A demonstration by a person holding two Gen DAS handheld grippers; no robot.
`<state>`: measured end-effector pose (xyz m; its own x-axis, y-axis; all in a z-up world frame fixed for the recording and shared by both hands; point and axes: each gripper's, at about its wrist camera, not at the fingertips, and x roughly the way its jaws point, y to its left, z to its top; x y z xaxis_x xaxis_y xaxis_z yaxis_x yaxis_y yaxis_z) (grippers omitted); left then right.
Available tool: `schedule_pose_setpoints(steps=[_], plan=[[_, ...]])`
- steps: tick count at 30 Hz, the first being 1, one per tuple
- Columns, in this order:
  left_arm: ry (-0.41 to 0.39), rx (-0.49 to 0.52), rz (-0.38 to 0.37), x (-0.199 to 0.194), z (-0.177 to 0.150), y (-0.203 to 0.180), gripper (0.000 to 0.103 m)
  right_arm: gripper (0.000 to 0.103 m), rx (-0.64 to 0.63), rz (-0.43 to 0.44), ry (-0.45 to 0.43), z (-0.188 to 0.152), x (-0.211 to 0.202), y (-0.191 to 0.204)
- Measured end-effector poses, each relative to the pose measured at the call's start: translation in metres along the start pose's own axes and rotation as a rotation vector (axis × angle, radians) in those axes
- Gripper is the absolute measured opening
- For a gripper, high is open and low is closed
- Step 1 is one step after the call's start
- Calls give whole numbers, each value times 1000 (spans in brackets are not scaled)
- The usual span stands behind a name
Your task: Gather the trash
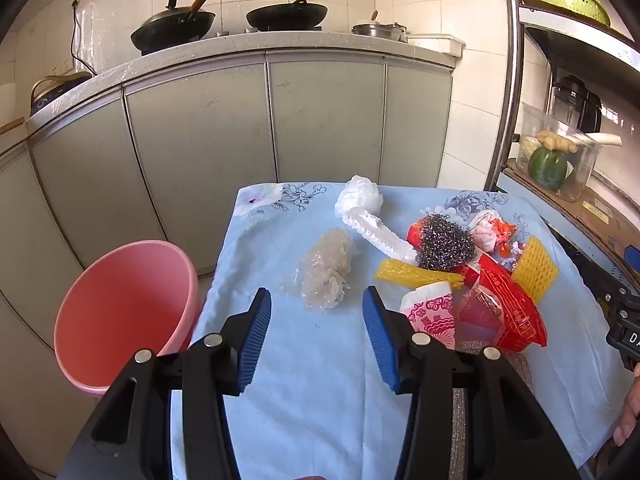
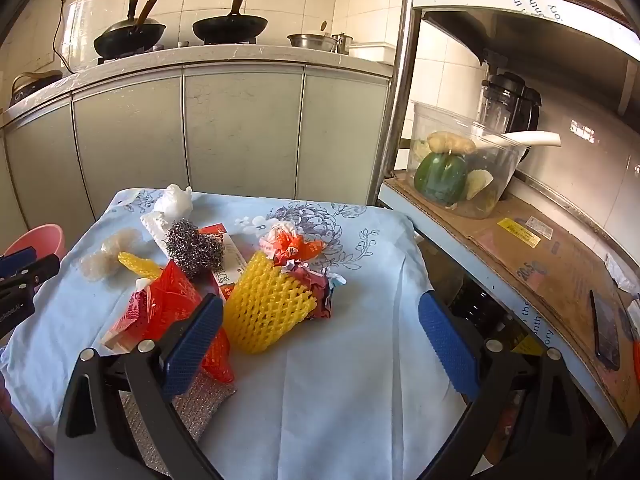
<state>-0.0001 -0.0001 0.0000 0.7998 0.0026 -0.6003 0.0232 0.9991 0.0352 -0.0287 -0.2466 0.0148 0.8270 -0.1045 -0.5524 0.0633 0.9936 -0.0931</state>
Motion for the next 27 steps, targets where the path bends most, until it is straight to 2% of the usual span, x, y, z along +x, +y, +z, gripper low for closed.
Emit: schedule_pose_setpoints(steps=[27], plan=[[13,-6,-3,2,-1,0,47,99,3,5,4,-3,2,2]])
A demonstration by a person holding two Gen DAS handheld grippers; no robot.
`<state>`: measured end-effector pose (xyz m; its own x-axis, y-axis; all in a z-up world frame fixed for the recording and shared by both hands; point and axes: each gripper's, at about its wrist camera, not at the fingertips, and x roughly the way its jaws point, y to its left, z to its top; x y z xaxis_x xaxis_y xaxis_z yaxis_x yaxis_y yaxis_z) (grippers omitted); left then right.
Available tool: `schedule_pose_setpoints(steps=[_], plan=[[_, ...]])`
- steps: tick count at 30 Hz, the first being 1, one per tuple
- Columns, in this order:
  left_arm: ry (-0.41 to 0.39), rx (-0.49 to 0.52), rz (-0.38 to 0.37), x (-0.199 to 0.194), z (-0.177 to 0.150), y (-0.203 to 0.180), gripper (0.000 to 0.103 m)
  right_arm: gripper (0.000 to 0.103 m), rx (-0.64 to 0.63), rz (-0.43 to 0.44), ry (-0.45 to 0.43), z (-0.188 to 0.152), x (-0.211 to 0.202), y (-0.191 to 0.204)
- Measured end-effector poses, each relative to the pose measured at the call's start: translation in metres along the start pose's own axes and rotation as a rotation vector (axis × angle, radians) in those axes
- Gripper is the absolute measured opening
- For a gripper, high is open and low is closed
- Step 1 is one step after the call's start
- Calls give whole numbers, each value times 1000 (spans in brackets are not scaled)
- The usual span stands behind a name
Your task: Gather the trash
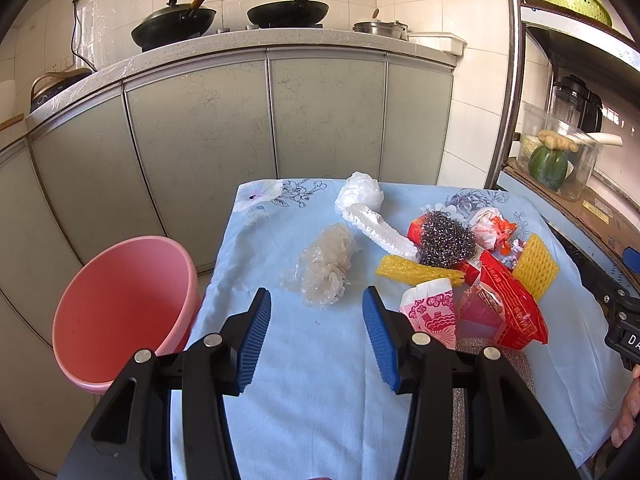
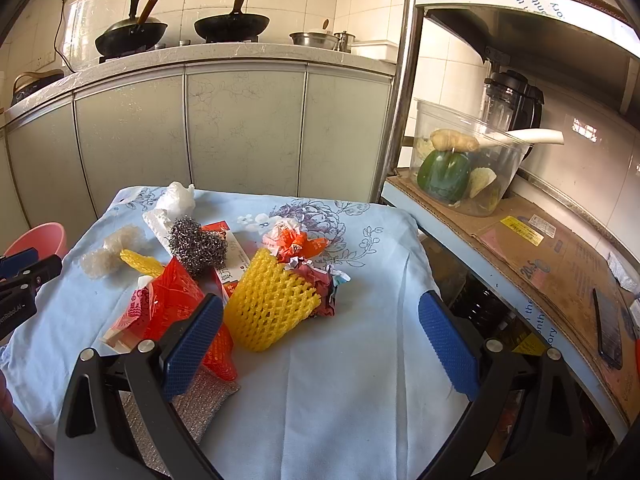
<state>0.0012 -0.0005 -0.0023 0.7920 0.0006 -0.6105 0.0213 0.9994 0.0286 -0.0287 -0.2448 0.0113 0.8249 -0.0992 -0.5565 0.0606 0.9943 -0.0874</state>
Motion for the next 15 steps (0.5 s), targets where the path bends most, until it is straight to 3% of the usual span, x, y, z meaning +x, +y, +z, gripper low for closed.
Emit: schedule_pose_setpoints(steps=[15], plan=[[1,0,0,0,0,0,47,99,1,1,1,-1,0,1]])
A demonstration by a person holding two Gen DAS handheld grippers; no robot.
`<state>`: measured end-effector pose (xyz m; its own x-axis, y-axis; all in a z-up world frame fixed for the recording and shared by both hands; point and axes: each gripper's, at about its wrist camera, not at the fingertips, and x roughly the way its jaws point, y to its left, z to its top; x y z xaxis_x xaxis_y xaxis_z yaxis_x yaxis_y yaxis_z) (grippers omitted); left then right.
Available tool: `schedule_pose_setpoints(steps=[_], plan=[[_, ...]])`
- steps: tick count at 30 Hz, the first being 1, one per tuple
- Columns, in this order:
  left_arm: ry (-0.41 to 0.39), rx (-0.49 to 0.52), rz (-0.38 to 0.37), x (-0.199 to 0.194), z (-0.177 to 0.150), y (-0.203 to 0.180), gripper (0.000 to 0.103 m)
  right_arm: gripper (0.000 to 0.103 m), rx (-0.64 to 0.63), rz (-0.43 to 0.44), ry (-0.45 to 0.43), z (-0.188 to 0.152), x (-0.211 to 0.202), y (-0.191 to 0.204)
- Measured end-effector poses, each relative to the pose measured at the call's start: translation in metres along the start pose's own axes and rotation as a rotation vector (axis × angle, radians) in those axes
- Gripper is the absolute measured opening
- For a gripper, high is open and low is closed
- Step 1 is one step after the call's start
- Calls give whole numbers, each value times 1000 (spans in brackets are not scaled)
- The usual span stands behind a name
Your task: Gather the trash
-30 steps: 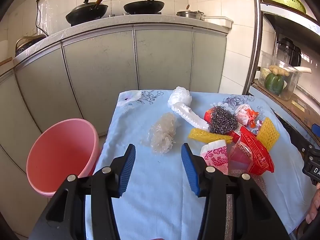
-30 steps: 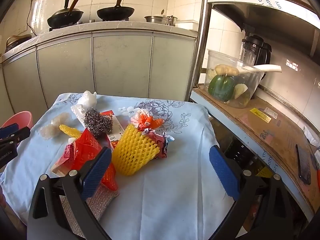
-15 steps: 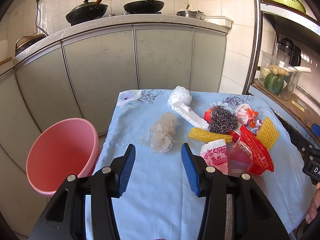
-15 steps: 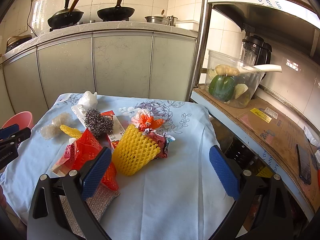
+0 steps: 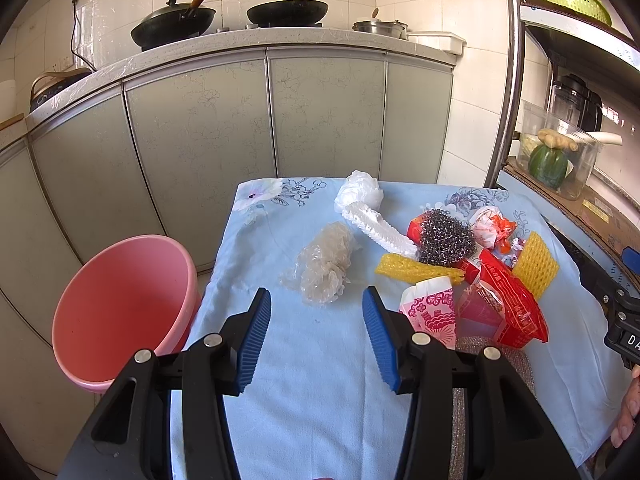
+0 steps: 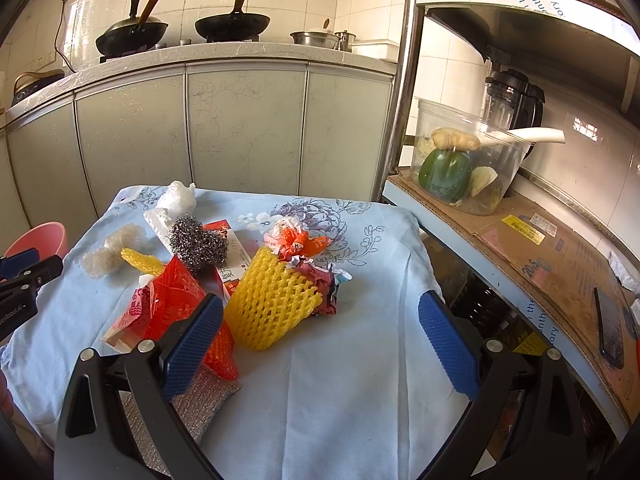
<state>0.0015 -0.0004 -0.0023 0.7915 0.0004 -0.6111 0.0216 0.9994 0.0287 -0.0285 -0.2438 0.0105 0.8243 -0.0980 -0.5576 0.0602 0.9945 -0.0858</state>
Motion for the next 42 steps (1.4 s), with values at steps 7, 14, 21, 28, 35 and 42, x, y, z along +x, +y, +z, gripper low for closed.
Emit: schedule_pose_setpoints(steps=[7,14,21,28,35,42], plan=[[1,-1,0,0,0,0,47,98,0,1,0,0,0,-1],[2,-1,0,0,0,0,47,98,1,2,2,0,0,0],[2,-1,0,0,0,0,47,98,2,2,0,0,0,0],[-7,-11,-17,-1,-2,2,47,98,4,6,-7,-2,1,5],[-18,-47,-97,-4,-7,9,52,99,15,24,-19,1,-2,-1],[8,-79,-146,6,-9,24,53,99,24,56,-12,0,2,-1]])
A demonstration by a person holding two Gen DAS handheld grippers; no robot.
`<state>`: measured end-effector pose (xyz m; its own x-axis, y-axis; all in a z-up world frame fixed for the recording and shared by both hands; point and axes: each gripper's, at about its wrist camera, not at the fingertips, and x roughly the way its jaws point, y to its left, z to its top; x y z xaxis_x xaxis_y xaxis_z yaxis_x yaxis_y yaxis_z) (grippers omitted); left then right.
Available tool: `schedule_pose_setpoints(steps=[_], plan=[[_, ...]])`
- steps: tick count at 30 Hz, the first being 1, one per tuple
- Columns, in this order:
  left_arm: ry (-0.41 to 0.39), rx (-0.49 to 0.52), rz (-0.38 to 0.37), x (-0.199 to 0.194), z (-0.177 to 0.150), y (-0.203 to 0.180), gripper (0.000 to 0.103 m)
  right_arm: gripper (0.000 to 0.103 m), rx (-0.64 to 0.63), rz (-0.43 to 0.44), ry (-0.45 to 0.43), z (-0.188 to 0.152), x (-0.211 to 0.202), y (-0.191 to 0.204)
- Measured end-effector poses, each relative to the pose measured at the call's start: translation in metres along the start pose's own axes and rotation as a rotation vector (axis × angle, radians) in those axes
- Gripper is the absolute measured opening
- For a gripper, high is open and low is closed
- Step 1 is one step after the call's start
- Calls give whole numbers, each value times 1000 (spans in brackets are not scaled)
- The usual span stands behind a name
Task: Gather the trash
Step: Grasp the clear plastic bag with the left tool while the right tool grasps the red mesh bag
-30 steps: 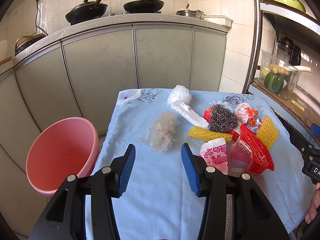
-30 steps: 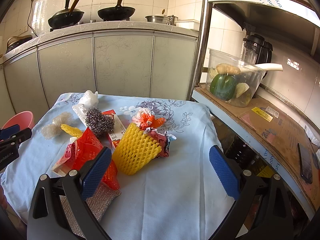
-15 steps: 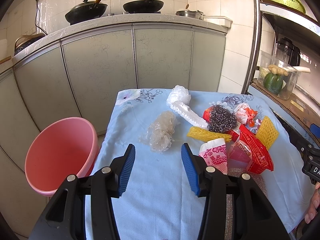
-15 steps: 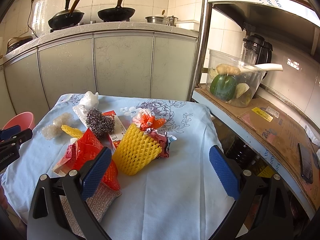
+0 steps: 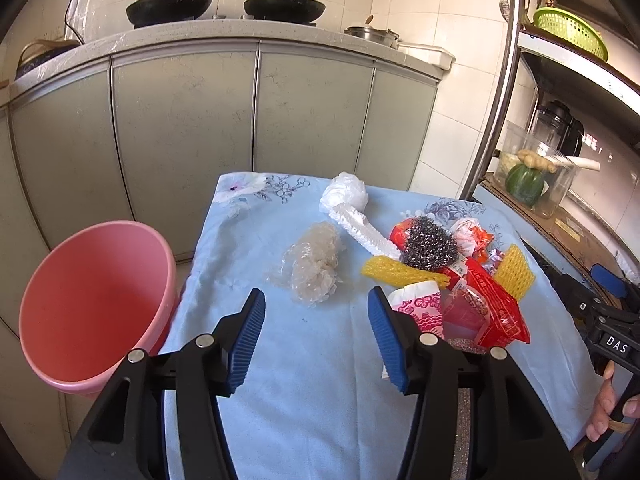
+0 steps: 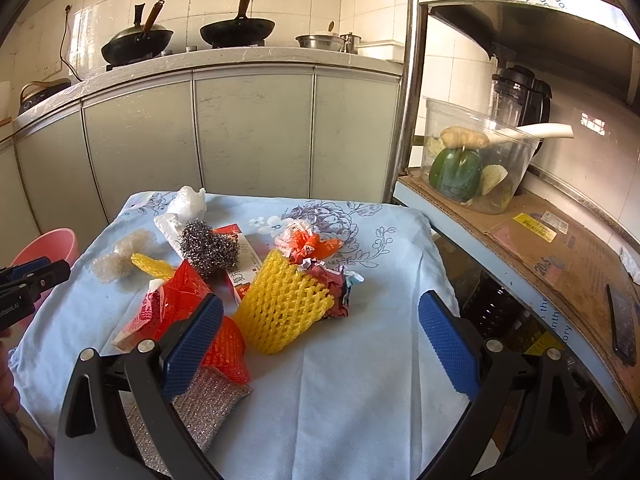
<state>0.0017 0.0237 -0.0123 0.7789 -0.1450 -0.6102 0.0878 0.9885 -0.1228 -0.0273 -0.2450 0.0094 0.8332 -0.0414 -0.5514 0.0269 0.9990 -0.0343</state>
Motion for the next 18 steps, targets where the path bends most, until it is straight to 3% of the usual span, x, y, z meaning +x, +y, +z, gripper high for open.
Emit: schedule_pose_setpoints(steps=[12,18], plan=[[72,25,3,35,10,4,53,98,-6,85,0,-3,6,4],[131,-9,-16,58,16,4,53,90,-51,123,-12,-5,6,15]])
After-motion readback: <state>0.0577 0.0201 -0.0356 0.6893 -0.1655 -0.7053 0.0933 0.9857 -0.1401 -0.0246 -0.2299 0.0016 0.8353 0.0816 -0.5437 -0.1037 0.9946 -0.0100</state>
